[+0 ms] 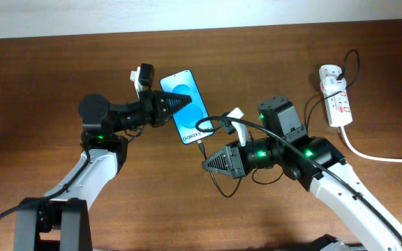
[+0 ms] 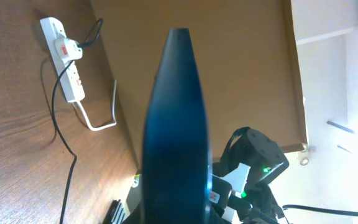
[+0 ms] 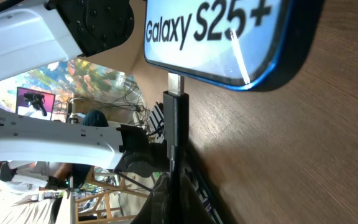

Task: Plug charger to phone and switch on socket
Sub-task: 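Push the USB-C plug up into the phone's bottom port, then release the plug and pull the right gripper away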

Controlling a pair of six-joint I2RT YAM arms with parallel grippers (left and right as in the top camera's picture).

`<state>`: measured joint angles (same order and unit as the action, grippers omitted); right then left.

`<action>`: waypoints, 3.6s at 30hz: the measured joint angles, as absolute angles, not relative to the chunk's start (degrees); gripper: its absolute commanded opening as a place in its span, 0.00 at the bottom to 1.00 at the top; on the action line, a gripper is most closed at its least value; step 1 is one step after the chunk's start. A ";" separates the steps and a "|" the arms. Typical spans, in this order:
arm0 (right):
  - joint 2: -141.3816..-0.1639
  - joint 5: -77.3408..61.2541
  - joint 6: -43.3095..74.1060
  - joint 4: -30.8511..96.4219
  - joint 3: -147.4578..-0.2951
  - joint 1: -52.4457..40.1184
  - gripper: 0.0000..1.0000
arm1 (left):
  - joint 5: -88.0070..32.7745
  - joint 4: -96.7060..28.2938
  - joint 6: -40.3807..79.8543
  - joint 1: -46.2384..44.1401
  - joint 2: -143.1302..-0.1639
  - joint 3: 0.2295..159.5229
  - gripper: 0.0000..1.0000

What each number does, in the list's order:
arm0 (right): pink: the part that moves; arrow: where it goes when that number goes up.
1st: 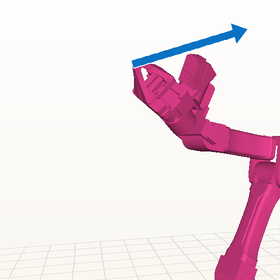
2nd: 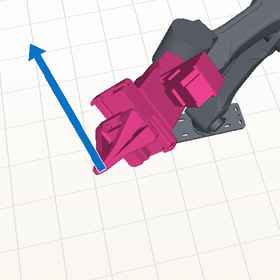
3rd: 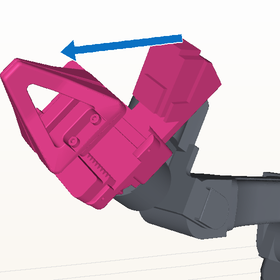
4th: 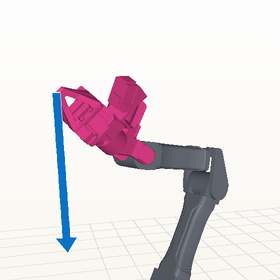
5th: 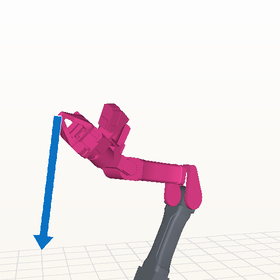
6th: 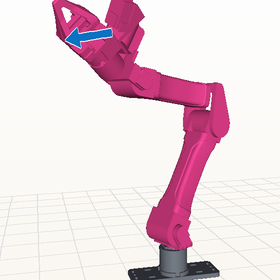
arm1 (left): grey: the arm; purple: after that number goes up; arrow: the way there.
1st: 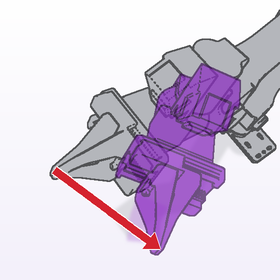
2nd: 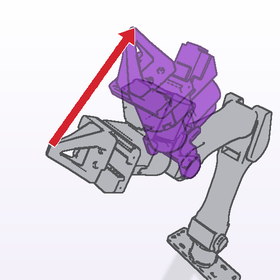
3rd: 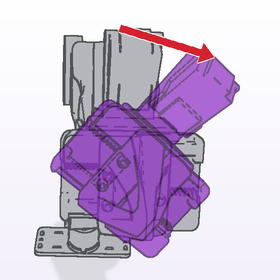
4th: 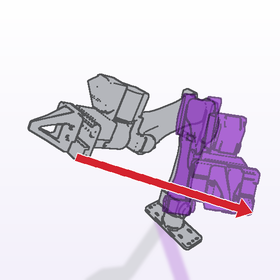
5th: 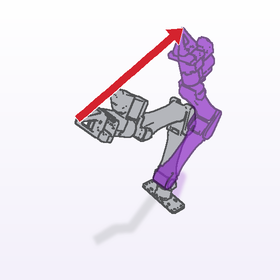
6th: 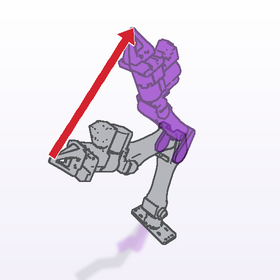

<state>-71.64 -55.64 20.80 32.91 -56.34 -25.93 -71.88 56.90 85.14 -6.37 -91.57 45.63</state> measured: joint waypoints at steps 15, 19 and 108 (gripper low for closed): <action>-71.70 -55.83 21.28 32.88 -56.34 -25.93 0.04 | -72.69 56.90 86.83 -6.31 -91.57 45.63 0.00; -72.38 -55.86 21.30 32.16 -56.23 -26.00 0.04 | -72.93 56.90 86.85 -6.13 -91.57 45.63 0.00; -78.02 13.06 27.51 44.53 -63.22 -49.98 0.17 | -67.46 40.38 60.55 -9.19 -91.64 45.95 0.00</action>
<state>-78.02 13.06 27.51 44.53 -63.22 -49.98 -67.46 40.38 60.55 -9.19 -91.64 45.95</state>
